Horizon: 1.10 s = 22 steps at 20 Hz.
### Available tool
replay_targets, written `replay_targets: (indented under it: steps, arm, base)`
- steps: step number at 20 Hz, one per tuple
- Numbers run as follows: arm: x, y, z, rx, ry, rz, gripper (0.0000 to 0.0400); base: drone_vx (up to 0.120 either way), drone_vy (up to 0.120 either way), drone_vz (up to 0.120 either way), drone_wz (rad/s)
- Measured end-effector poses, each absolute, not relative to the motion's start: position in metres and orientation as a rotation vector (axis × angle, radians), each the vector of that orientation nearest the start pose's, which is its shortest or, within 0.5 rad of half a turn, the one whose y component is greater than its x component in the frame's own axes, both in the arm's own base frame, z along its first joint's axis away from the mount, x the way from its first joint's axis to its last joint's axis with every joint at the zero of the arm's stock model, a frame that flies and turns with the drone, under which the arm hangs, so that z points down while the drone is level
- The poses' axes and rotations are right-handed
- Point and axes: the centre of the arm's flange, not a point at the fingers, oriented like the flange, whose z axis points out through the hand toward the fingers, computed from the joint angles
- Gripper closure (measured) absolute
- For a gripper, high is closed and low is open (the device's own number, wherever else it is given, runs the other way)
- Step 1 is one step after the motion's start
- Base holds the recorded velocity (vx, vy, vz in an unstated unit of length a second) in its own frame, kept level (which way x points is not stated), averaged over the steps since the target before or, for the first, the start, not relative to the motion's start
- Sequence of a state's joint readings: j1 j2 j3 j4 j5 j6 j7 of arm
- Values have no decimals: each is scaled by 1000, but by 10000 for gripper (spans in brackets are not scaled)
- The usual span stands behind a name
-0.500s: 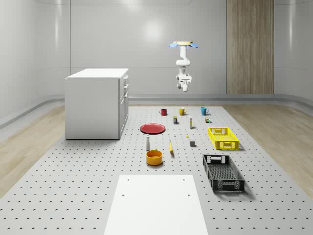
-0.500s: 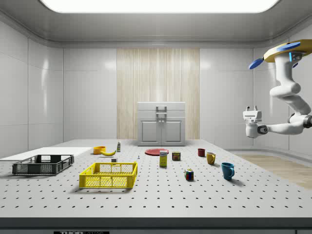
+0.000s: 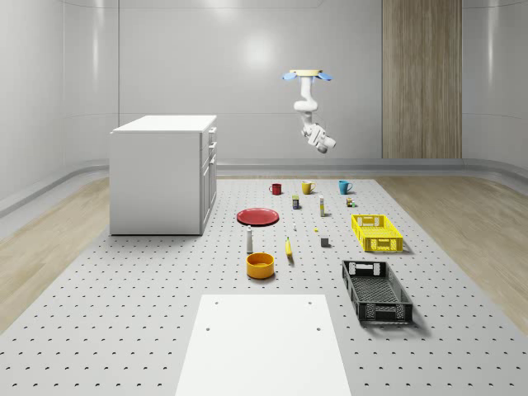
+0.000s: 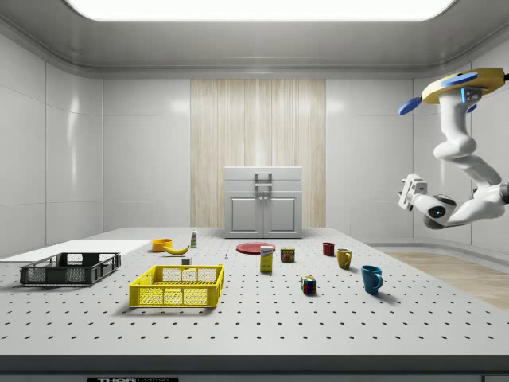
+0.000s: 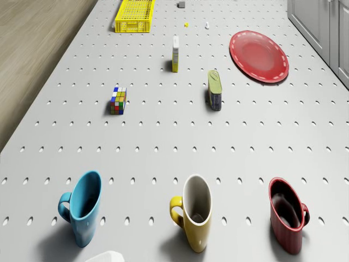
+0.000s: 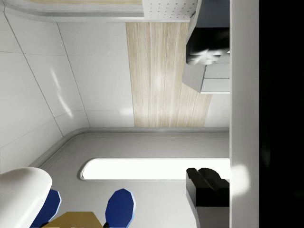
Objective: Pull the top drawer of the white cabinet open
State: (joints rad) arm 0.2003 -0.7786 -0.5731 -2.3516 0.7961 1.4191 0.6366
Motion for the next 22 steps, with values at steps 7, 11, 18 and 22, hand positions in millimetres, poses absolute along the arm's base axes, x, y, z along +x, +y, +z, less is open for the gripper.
replay_targets:
  steps: [7,11,18,22]
  arm:
    - [305,-98,596,-1580,652,587,93]
    - [306,-99,595,-1531,631,600,94]
    - [306,-99,593,-1497,617,609,95]
    - [306,-100,593,-1491,614,611,95]
  base:
    - [120,-120,120,0]
    - [120,-120,120,0]
    - [120,-120,86,0]
    - [120,-120,70,0]
